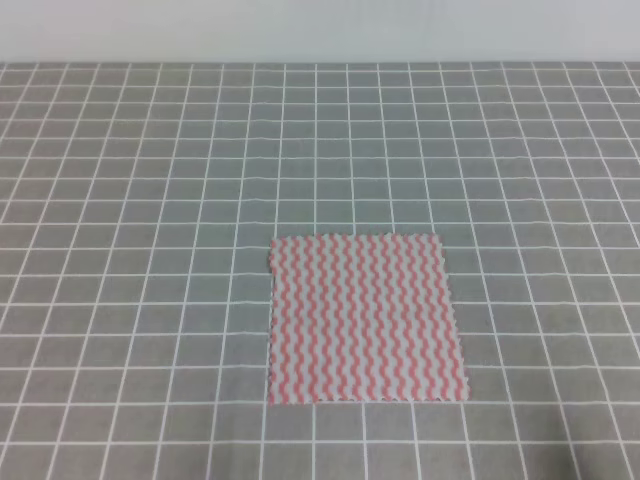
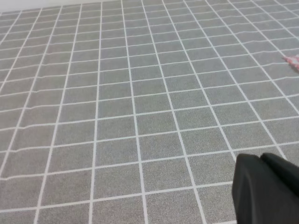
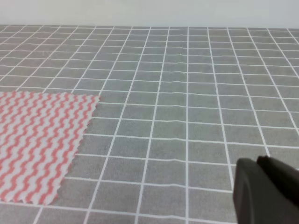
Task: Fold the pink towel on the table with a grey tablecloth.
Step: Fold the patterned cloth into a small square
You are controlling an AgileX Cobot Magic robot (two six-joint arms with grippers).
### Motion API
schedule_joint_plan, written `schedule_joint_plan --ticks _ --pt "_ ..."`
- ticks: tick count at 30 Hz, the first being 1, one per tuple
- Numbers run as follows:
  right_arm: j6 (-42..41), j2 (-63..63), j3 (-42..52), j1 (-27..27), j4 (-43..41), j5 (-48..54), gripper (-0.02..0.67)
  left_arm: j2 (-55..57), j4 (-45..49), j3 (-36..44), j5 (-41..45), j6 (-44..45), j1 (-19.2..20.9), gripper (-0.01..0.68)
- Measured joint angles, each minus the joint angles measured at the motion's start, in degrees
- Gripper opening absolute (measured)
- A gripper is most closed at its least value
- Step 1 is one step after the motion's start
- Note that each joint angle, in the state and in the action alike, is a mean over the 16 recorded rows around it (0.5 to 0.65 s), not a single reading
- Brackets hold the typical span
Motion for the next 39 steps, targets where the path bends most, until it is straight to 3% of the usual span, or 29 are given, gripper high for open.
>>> schedule_joint_plan --ticks 27,39 --pt "0.0 0.0 0.0 0.0 0.19 -0.08 -0.017 -0.24 -0.41 0.18 -1.55 -0.02 0.01 -0.003" --pt "0.0 -0.15 0.2 0.01 12.54 -5.04 -0.017 -0.36 -13.77 0.27 -8.72 -1.77 0.01 -0.002"
